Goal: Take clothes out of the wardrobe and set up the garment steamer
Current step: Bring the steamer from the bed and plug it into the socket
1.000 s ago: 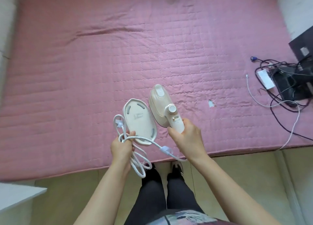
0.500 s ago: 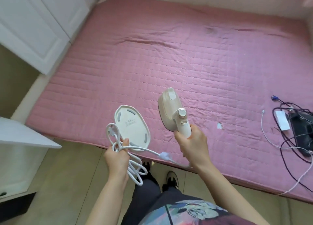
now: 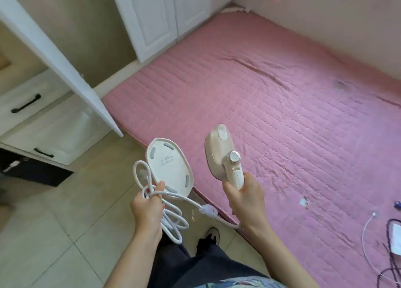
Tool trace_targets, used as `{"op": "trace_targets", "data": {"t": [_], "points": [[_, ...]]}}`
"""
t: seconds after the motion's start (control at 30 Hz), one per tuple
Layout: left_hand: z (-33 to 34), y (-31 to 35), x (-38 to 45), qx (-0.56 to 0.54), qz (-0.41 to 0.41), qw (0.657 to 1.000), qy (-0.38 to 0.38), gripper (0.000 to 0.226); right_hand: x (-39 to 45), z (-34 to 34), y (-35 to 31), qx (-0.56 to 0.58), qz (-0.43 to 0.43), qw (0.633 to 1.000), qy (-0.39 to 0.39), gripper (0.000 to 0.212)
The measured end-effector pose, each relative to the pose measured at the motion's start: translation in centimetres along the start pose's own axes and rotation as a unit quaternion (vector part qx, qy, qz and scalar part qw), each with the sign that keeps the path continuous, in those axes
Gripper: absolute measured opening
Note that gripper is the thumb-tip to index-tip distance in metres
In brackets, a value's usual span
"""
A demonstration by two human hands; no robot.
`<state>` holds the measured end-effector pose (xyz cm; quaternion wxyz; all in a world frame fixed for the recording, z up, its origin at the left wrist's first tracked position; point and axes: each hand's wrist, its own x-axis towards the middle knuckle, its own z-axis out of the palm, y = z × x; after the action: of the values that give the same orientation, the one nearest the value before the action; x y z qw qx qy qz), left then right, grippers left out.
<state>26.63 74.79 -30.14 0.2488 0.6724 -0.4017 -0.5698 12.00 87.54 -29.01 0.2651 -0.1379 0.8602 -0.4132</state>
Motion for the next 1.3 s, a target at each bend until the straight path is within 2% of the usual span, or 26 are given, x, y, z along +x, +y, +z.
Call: {"op": "trace_targets", "data": {"t": [0.3,0.57,0.83,1.07,1.3], "points": [[-10.1,1.0,2.4,-0.107,-0.027,0.990,0.089,0.013,-2.5,8.6,-5.9,-0.056,-0.076,0.991,-0.092,0.022],[-22.1,2.8,6.2,-0.151,-0.012,0.976,0.157,0.007,-7.1,19.2,-12.8,-0.065,-0.122,0.979,-0.151,0.020],[-32.5,4.2,10.9,-0.181,-0.008,0.964,0.195,0.004,-11.5,29.2,-18.7,-0.080,-0.164,0.963,-0.199,0.019],[-37.9,5.0,14.3,-0.199,-0.029,0.954,0.221,0.004,-13.2,35.4,-22.4,-0.084,-0.182,0.953,-0.225,0.018],[-39.9,7.2,18.8,-0.191,-0.023,0.950,0.247,0.008,-11.2,40.5,-26.3,-0.096,-0.182,0.946,-0.250,0.017]]}}
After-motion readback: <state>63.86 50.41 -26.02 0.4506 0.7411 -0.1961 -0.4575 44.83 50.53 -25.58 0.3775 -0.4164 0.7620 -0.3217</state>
